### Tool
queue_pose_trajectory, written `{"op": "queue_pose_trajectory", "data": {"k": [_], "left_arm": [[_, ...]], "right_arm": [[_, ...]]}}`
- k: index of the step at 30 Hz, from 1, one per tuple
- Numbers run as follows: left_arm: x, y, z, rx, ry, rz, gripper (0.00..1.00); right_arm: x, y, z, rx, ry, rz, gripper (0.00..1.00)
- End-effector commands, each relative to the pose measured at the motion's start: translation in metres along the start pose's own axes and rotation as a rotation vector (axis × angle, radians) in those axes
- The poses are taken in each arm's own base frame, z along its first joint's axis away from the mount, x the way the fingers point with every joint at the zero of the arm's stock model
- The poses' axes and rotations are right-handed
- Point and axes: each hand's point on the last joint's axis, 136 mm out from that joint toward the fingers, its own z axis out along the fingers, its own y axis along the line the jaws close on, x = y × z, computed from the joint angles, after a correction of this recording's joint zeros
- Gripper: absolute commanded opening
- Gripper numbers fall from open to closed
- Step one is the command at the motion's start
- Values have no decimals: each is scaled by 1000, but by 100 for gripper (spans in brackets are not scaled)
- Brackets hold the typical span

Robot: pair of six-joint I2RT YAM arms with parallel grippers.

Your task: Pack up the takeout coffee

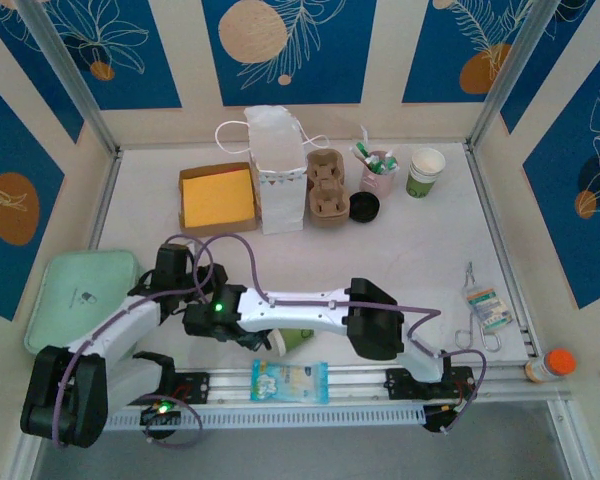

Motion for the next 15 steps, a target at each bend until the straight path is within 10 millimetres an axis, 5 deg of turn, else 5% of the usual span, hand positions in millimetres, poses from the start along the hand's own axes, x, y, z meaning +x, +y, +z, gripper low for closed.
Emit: {"op": "queue_pose_trajectory", "data": {"k": [1,8,15], "left_arm": [[-4,2,-5,-16,-15,2,50],[-9,2,-9,-19,-37,3,49],[-21,-7,-19,-6,-72,12,49]], "right_arm": [[3,-5,0,54,20,-40,9],[-3,-22,-11,95,-28,-22,5],[-11,-75,-30,-12,-126,151,5]]}}
